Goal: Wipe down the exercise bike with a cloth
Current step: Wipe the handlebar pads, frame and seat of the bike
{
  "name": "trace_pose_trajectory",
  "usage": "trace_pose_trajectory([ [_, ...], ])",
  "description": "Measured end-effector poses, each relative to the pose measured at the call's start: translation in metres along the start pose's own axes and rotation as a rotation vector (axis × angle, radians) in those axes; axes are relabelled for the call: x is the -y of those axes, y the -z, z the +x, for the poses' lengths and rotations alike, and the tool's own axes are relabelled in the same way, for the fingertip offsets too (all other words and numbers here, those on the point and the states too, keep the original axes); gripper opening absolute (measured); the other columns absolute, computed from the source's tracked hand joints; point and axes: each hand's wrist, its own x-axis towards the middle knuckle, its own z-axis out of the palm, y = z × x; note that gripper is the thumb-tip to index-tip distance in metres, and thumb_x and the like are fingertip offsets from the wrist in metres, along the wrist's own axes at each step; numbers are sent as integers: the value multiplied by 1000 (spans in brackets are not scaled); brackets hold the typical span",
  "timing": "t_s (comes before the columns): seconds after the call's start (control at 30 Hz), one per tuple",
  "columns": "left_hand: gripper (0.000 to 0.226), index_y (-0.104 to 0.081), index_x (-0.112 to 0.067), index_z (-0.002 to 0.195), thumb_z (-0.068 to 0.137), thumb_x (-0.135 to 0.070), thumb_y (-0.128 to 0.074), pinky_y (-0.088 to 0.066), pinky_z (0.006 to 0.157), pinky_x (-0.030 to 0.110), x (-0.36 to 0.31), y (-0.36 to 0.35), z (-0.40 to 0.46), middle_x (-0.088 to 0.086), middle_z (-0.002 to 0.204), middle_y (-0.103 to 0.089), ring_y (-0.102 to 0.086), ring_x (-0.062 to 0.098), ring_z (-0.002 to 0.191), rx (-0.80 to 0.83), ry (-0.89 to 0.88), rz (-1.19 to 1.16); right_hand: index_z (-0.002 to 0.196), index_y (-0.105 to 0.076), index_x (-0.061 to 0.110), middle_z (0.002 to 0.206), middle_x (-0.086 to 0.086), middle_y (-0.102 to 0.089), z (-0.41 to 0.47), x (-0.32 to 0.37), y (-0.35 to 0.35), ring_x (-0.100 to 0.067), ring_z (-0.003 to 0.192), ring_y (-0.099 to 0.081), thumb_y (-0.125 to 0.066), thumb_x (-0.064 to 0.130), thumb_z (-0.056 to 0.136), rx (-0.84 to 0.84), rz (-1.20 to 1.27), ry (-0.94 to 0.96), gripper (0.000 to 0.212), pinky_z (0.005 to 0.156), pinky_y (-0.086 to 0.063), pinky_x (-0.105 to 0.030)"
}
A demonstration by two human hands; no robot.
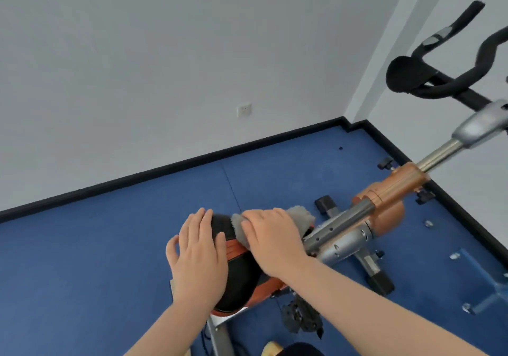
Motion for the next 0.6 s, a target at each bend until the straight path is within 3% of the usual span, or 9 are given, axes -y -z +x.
trace_pose_trajectory([
  [0.07,48,-38,-22,148,100,-29,-39,-15,113,36,1,0,-8,-7,155,-33,-29,12,143,-9,64,-75,124,-58,24,121,6,-65,1,5,2,-16,108,-58,-26,40,100,16,151,85,43,99,-40,-36],
  [0.1,47,-39,-22,147,100,-28,-39,-15,113,35,1,1,-10,-8,154,-34,-30,12,142,-16,79,-119,123,-59,26,120,7,-66,4,-5,8,-15,108,-58,-29,40,101,62,180,89,40,98,-42,-36],
  [0.2,44,-43,-23,143,100,-26,-40,-22,114,34,1,2,-11,-9,151,-38,-31,12,139,-42,77,-228,100,-56,24,98,4,-66,12,-46,18,-24,91,-61,-30,34,103,189,-61,-6,28,81,-44,-40],
  [0.27,42,-44,-23,141,100,-25,-41,-27,114,35,1,2,-9,-10,148,-41,-31,10,137,-56,84,-297,97,-52,22,94,2,-64,13,-54,17,-27,86,-59,-30,27,102,121,-194,-130,23,70,-42,-38],
  [0.33,41,-45,-23,140,99,-24,-42,-30,114,36,3,1,-8,-10,147,-42,-30,8,136,-66,77,-335,91,-52,22,86,3,-63,9,-27,5,-26,79,-60,-32,26,99,39,-248,-89,23,67,-35,-35],
  [0.4,41,-45,-23,140,99,-23,-43,-31,113,35,5,-1,-7,-12,146,-42,-30,6,135,-71,81,-370,97,-58,24,94,6,-66,5,7,-8,-20,87,-62,-28,33,99,-38,-76,-24,32,77,-41,-36],
  [0.5,42,-44,-21,142,100,-22,-42,-31,113,31,7,-3,-8,-12,147,-40,-27,2,136,-63,88,-414,134,-51,26,133,10,-56,0,19,-7,-8,121,-49,-21,41,99,14,121,100,49,107,-35,-33],
  [0.6,44,-40,-20,144,101,-22,-41,-30,115,33,8,-3,-8,-12,148,-36,-23,3,138,-38,57,-452,132,-54,29,127,14,-58,-5,-19,6,-7,117,-50,-25,42,100,61,82,133,45,106,-31,-29],
])
